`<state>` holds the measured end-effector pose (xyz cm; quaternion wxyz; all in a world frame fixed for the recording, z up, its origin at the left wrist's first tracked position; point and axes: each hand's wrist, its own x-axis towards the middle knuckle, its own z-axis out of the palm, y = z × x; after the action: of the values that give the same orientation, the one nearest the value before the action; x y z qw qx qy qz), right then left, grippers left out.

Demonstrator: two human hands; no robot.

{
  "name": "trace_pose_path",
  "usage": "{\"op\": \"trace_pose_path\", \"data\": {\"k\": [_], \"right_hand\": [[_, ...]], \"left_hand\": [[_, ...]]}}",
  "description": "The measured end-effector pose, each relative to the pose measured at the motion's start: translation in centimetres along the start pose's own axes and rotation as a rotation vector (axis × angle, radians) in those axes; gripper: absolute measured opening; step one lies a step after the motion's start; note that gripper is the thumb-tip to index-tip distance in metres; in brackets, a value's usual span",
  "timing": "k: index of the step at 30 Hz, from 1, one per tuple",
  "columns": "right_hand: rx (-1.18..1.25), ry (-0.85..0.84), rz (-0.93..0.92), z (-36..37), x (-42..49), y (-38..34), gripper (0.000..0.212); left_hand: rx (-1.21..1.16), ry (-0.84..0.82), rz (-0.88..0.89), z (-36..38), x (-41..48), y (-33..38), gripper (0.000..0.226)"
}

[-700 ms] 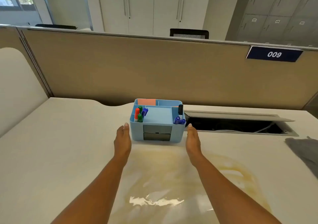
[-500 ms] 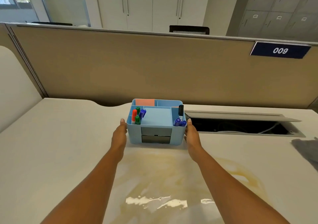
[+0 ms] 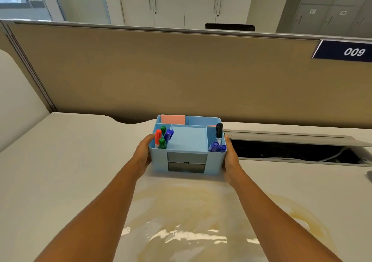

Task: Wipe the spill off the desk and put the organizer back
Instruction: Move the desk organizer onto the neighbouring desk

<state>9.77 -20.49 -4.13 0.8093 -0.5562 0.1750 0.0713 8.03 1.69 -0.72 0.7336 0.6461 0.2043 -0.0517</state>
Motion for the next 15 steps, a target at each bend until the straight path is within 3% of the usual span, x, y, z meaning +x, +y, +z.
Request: {"op": "trace_pose_path", "data": {"k": [15], "right_hand": [[-0.012, -0.013, -0.006, 0.82, -0.23, -0.21, 0.050]], "left_hand": [[-0.108, 0.051, -0.027, 0.23, 0.54, -0.41, 0.025]]}}
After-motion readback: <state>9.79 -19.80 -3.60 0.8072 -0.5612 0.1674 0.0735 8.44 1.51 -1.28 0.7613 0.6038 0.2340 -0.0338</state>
